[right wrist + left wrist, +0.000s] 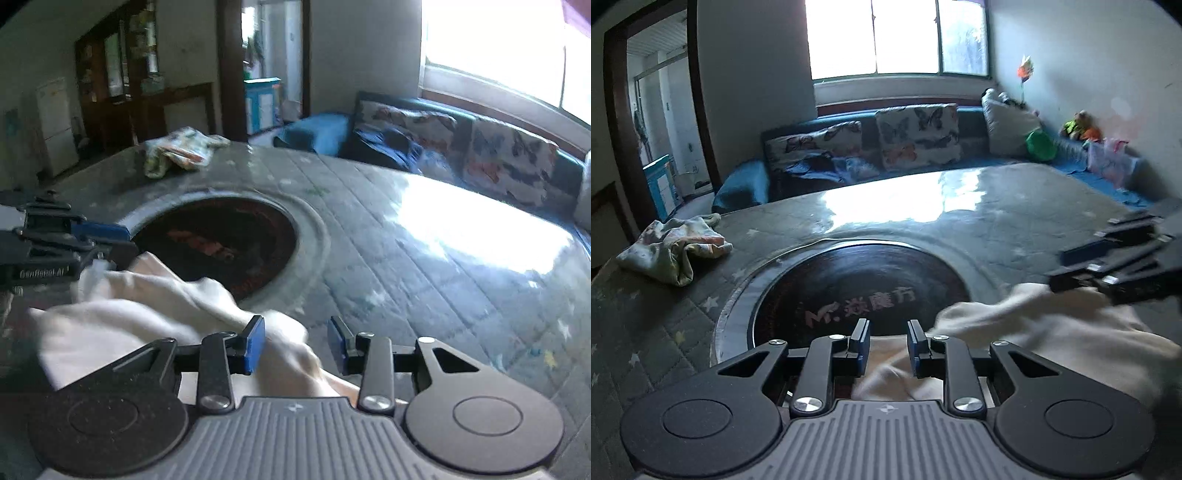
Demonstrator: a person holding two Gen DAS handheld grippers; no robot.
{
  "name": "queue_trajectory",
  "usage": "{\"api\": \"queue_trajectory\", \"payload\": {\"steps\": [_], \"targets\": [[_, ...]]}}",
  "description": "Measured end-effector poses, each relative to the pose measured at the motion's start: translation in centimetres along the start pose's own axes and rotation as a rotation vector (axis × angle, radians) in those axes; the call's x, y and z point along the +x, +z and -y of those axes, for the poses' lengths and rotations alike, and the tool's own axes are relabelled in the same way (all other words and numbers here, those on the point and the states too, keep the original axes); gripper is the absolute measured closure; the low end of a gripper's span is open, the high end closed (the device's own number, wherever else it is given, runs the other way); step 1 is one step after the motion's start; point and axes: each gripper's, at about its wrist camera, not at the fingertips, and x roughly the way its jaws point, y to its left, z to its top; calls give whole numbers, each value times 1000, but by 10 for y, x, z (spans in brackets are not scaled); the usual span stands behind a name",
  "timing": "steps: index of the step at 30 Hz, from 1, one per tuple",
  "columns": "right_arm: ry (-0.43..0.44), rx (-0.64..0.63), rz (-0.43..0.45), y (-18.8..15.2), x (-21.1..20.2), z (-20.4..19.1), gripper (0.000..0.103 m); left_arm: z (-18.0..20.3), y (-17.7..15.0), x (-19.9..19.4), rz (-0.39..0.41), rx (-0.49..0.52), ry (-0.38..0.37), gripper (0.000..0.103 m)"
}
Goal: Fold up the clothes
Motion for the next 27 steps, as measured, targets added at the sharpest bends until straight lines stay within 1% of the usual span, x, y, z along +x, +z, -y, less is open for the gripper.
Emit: {"api": "queue_trajectory", "payload": {"steps": [2,4,8,9,12,14,15,16,17,19,21,25,26,27], "targets": [[51,-12,3,9,-2,-9,66,6,-5,-16,13,5,-27,79],[101,-18,-9,14,2,-20,68,12,-12,-24,4,14,-47,79],[156,-35,-55,17,23,-40,69,20,-28,-33,-11,32,-71,79],[158,-37,-64,17,28,-43,70,22,-32,-34,-15,37,-76,79],[130,-36,-79,16,45,-48,72,21,-40,-26,-55,41,-63,79],[107,-17,-80,16,52,-47,71,16,-40,-21,-81,1,-66,77],[105,-1,-77,16,54,-45,71,11,-37,-22,-81,-31,-77,77],[113,17,-71,15,53,-42,71,6,-33,-23,-70,-52,-73,77],[113,24,-61,15,50,-41,71,1,-29,-24,-58,-71,-68,77],[103,22,-39,15,39,-39,71,-8,-22,-21,-46,-96,-30,76],[99,18,-19,14,26,-37,71,-19,-17,-11,-74,-138,-1,76],[91,0,3,9,0,-36,69,-30,-18,9,-142,-177,14,77],[90,-1,5,8,-5,-36,66,-31,-20,13,-155,-181,16,79],[87,-4,6,5,-12,-35,65,-31,-21,14,-154,-177,12,87]]}}
